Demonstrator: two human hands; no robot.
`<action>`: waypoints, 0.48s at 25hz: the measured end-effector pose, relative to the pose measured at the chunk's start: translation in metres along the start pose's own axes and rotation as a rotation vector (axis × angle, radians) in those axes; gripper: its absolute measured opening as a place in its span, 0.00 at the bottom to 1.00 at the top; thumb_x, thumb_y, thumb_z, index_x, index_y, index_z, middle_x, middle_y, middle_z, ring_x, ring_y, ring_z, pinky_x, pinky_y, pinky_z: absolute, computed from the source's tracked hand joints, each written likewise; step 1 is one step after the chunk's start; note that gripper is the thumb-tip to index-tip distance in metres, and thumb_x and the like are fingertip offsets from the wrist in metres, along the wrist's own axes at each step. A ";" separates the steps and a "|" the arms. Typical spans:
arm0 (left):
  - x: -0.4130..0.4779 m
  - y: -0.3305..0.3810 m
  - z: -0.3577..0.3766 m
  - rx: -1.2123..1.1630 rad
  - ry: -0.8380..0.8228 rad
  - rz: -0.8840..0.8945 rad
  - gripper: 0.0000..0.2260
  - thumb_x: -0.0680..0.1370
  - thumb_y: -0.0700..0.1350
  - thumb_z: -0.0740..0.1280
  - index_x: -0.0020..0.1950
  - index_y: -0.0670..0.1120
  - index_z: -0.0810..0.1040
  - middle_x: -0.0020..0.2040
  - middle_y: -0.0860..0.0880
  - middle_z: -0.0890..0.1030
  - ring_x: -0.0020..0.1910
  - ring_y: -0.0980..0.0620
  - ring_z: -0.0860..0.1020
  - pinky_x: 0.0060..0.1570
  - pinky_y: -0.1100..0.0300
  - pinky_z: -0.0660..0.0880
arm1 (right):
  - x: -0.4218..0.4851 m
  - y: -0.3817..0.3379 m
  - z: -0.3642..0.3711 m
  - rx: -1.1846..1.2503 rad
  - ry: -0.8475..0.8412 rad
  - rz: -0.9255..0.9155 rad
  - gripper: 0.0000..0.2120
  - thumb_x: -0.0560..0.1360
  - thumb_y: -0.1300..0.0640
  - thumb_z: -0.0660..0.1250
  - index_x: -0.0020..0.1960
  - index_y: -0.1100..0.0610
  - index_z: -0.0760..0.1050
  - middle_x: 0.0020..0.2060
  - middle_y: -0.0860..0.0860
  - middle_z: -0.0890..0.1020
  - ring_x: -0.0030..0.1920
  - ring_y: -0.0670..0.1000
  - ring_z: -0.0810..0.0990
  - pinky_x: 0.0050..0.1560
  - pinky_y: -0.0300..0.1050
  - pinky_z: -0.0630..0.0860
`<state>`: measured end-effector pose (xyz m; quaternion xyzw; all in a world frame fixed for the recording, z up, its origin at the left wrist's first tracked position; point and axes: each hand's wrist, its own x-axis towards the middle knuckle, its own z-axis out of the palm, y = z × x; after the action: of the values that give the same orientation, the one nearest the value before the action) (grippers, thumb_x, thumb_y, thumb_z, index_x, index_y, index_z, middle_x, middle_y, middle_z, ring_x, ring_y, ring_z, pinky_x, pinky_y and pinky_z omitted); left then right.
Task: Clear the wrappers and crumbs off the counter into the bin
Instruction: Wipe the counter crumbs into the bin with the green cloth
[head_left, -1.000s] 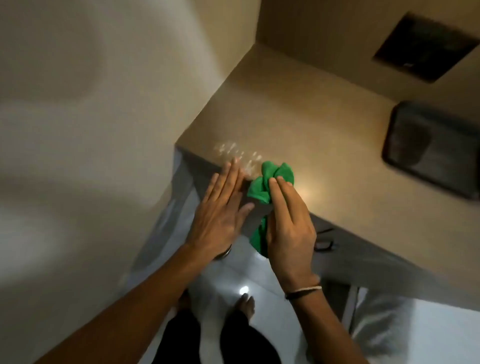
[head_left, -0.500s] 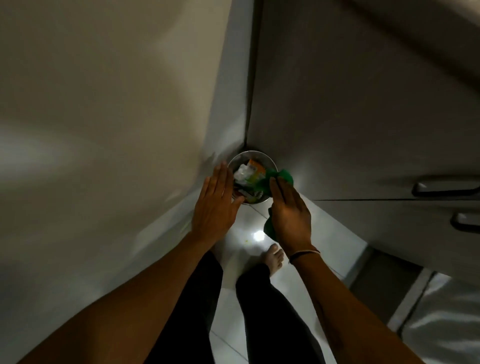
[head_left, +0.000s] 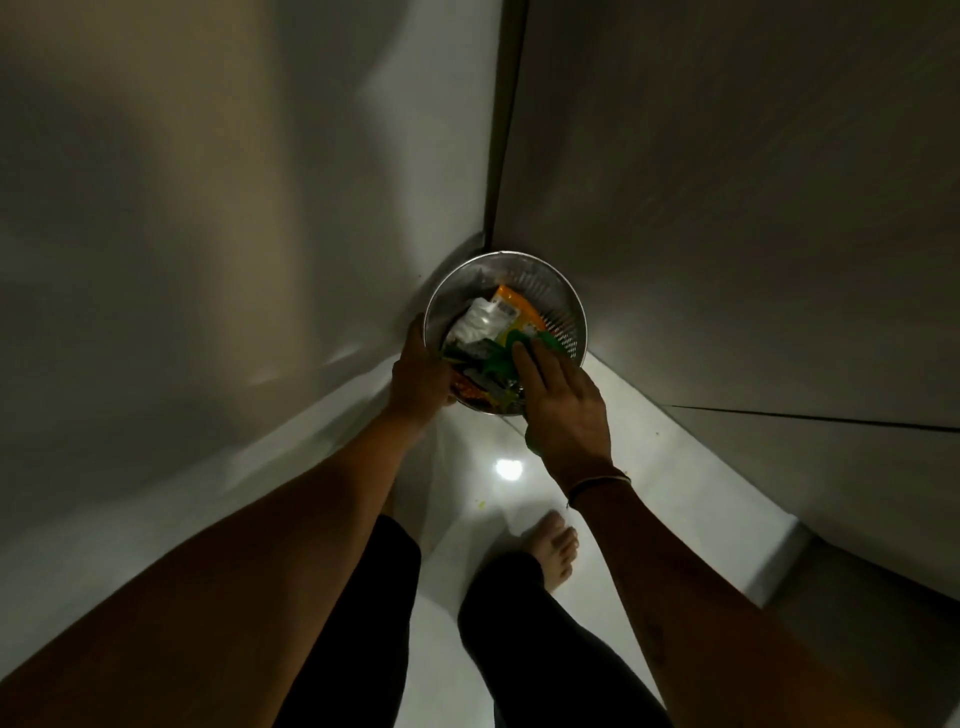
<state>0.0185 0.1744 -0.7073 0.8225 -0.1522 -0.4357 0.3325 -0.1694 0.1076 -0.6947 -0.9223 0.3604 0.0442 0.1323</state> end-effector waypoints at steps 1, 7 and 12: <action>-0.004 0.005 0.002 -0.092 -0.005 -0.038 0.25 0.82 0.56 0.69 0.79 0.58 0.68 0.70 0.49 0.80 0.67 0.41 0.80 0.52 0.44 0.85 | -0.001 0.001 -0.002 0.018 -0.010 0.003 0.36 0.72 0.63 0.78 0.78 0.60 0.71 0.73 0.62 0.78 0.70 0.67 0.78 0.64 0.65 0.82; -0.081 0.065 -0.033 -0.174 0.019 -0.174 0.21 0.85 0.50 0.63 0.78 0.61 0.68 0.74 0.45 0.77 0.69 0.38 0.77 0.60 0.36 0.83 | -0.041 -0.010 -0.090 0.087 0.095 -0.044 0.40 0.63 0.65 0.84 0.73 0.61 0.76 0.68 0.62 0.82 0.62 0.67 0.84 0.59 0.62 0.84; -0.203 0.165 -0.103 -0.247 0.025 -0.276 0.24 0.83 0.45 0.61 0.76 0.64 0.69 0.72 0.47 0.78 0.64 0.38 0.80 0.51 0.37 0.86 | -0.095 -0.062 -0.250 0.204 0.095 0.050 0.54 0.55 0.61 0.88 0.78 0.58 0.70 0.74 0.59 0.77 0.67 0.65 0.80 0.63 0.58 0.82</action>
<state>-0.0074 0.2059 -0.4293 0.7937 0.0210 -0.4823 0.3701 -0.2009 0.1440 -0.4244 -0.8958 0.3920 -0.0333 0.2070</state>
